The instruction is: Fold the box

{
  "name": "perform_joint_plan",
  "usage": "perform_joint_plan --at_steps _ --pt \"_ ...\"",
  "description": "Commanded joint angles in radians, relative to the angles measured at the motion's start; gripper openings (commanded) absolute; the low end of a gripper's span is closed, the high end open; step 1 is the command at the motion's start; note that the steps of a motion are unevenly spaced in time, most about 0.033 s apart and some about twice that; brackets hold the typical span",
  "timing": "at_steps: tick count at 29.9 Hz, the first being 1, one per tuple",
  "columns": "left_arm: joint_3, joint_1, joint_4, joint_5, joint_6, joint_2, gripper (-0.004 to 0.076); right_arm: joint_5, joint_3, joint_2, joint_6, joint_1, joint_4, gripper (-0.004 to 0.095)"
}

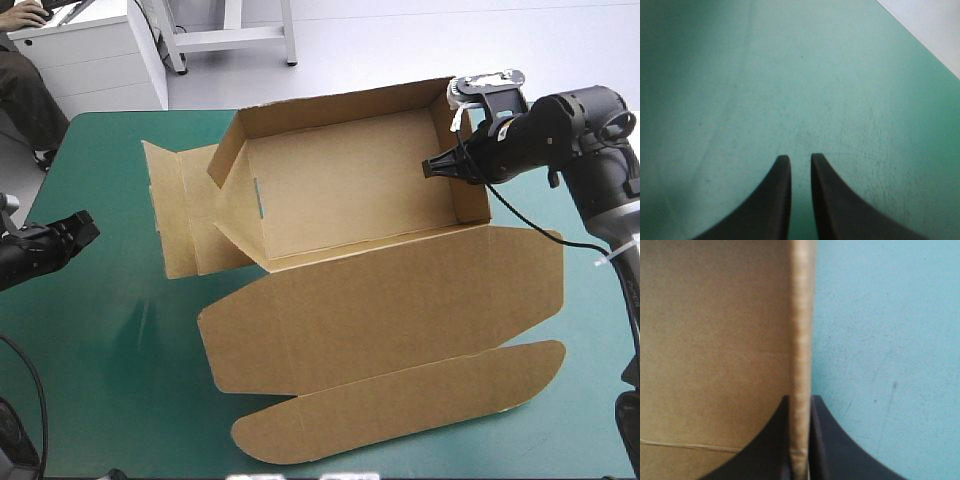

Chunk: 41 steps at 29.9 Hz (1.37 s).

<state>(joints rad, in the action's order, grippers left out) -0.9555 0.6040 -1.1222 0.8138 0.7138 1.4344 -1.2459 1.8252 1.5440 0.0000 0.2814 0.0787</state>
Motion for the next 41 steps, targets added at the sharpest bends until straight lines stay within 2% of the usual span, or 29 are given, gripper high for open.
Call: perform_joint_plan --at_steps 1,3,5,7,13,18,26,36,41 --pt "-0.023 -0.005 -0.06 0.034 0.059 -0.039 0.031 -0.006 0.034 -0.042 -0.018 0.001 0.059 -0.0001" --pt "-0.023 -0.005 -0.06 0.037 0.061 -0.039 0.0463 0.003 0.034 -0.042 -0.02 0.001 0.078 -0.0001" --pt "-0.023 -0.005 -0.06 0.04 0.061 -0.039 0.0569 0.009 0.034 -0.042 -0.028 0.001 0.087 -0.0002" --pt "-0.023 -0.005 -0.06 0.055 0.061 -0.039 0.0616 0.009 0.034 -0.042 -0.03 0.001 0.089 -0.0001" --pt "-0.023 -0.032 -0.057 0.084 0.061 -0.039 0.0614 0.011 0.034 -0.042 -0.032 0.001 0.113 -0.0001" --pt "-0.023 -0.157 -0.051 0.038 0.068 -0.039 0.0608 0.044 0.034 -0.042 -0.047 0.001 0.167 -0.0006" --pt "-0.023 -0.324 -0.051 0.015 0.082 -0.039 0.0608 0.091 0.034 -0.037 -0.047 0.001 0.166 -0.002" --pt "-0.061 -0.377 -0.111 0.141 0.121 -0.039 0.0608 0.082 0.034 0.032 -0.029 0.001 0.146 -0.002" --pt "-0.119 -0.379 -0.176 0.252 0.121 -0.039 0.0608 0.082 0.034 0.047 0.008 0.001 0.078 -0.002"
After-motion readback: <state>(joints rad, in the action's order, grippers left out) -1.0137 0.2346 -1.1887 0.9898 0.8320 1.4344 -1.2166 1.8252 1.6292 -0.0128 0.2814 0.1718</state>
